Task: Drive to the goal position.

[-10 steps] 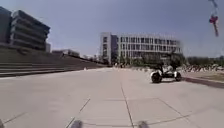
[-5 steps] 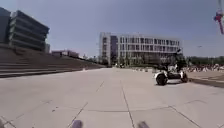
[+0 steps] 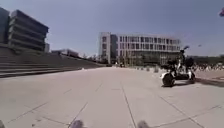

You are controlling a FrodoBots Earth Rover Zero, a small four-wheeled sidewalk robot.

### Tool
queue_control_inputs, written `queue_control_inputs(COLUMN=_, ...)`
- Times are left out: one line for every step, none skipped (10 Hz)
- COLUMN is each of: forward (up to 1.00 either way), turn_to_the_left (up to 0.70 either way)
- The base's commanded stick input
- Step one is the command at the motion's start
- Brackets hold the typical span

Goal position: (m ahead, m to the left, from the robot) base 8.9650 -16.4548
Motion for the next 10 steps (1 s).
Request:
queue_control_inputs(forward=0.85, turn_to_the_left=0.00)
queue_control_inputs(forward=0.85, turn_to_the_left=0.00)
queue_control_inputs(forward=0.85, turn_to_the_left=0.00)
queue_control_inputs(forward=0.85, turn_to_the_left=0.00)
queue_control_inputs(forward=0.85, turn_to_the_left=-0.02)
queue_control_inputs(forward=0.85, turn_to_the_left=-0.20)
queue_control_inputs(forward=0.85, turn_to_the_left=-0.30)
queue_control_inputs(forward=0.85, turn_to_the_left=0.00)
queue_control_inputs(forward=0.85, turn_to_the_left=0.00)
queue_control_inputs(forward=0.85, turn_to_the_left=0.00)
